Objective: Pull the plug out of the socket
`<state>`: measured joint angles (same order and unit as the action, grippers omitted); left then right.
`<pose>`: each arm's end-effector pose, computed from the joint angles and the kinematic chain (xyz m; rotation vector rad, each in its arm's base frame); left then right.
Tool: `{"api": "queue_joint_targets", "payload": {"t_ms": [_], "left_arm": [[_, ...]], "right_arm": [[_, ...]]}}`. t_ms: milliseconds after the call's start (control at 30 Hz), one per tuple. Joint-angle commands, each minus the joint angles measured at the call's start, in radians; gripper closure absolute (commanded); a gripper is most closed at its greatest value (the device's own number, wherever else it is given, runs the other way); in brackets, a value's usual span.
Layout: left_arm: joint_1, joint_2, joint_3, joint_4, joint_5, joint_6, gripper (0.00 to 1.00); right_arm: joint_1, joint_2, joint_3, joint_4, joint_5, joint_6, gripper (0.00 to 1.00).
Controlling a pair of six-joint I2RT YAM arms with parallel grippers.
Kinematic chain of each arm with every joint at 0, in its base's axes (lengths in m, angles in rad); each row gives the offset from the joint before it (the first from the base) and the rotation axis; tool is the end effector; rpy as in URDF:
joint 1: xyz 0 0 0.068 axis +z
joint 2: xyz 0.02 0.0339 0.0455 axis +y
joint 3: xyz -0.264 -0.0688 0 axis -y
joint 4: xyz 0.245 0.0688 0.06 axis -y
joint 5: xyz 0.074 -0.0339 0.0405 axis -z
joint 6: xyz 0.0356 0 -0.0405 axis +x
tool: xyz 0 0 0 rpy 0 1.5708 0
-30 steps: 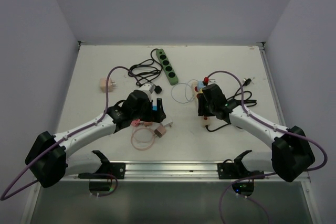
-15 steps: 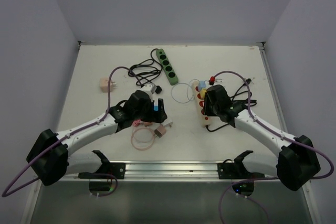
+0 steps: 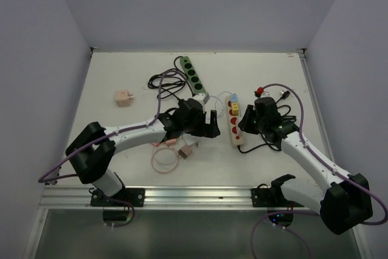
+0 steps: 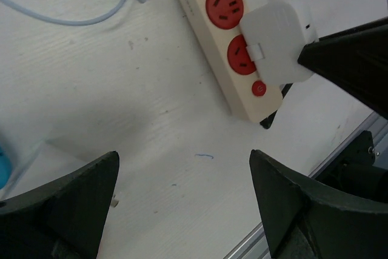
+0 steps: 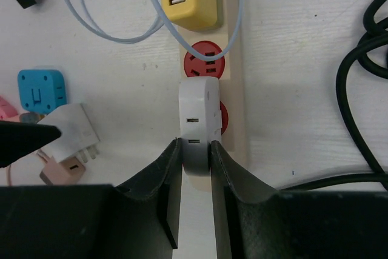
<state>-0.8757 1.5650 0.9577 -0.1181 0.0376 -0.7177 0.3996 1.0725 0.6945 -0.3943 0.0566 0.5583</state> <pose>0.2141 -0.2588 0.2143 0.2142 2.4424 -0.8208 0.2054 0.0846 0.2343 0.2168 2.3680 0.4026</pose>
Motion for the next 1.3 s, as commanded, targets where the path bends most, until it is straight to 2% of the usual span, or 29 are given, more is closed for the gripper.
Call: {"api": "queue_joint_targets", "payload": {"t_ms": [0, 233, 433, 633, 667, 800, 900, 1000, 1133, 1167, 1267], "left_arm": [[-0.014, 0.084, 0.072, 0.101, 0.027, -0.071, 0.09], [-0.013, 0.237, 0.191, 0.173, -0.004, -0.147, 0.14], [0.01, 0.323, 0.208, 0.261, -0.011, -0.209, 0.22], [0.018, 0.414, 0.269, 0.285, -0.007, -0.215, 0.33], [0.018, 0.427, 0.273, 0.296, -0.008, -0.215, 0.39], [0.026, 0.457, 0.285, 0.317, -0.018, -0.224, 0.47], [0.029, 0.483, 0.299, 0.324, -0.013, -0.224, 0.5], [0.029, 0.5, 0.302, 0.331, -0.004, -0.232, 0.5], [0.026, 0.5, 0.299, 0.339, -0.007, -0.238, 0.49], [0.024, 0.5, 0.299, 0.337, -0.008, -0.238, 0.48], [0.023, 0.507, 0.3, 0.336, -0.01, -0.236, 0.48]], "right_arm": [[0.001, -0.043, -0.004, 0.069, -0.124, 0.037, 1.0], [-0.008, -0.049, -0.021, 0.043, -0.074, 0.035, 1.0], [-0.007, -0.051, -0.023, 0.025, -0.034, -0.009, 0.98], [-0.007, -0.022, -0.021, 0.035, -0.046, -0.032, 0.96], [-0.008, -0.017, -0.024, 0.04, -0.05, -0.029, 0.96], [-0.007, 0.0, -0.026, 0.054, -0.052, -0.028, 0.96], [-0.008, 0.012, -0.023, 0.057, -0.054, -0.034, 0.94], [-0.007, 0.029, -0.015, 0.052, -0.052, -0.038, 0.9], [-0.007, 0.049, -0.006, 0.046, -0.046, -0.041, 0.8], [-0.005, 0.055, -0.001, 0.045, -0.047, -0.043, 0.75], [-0.004, 0.076, 0.011, 0.041, -0.049, -0.04, 0.69]]}}
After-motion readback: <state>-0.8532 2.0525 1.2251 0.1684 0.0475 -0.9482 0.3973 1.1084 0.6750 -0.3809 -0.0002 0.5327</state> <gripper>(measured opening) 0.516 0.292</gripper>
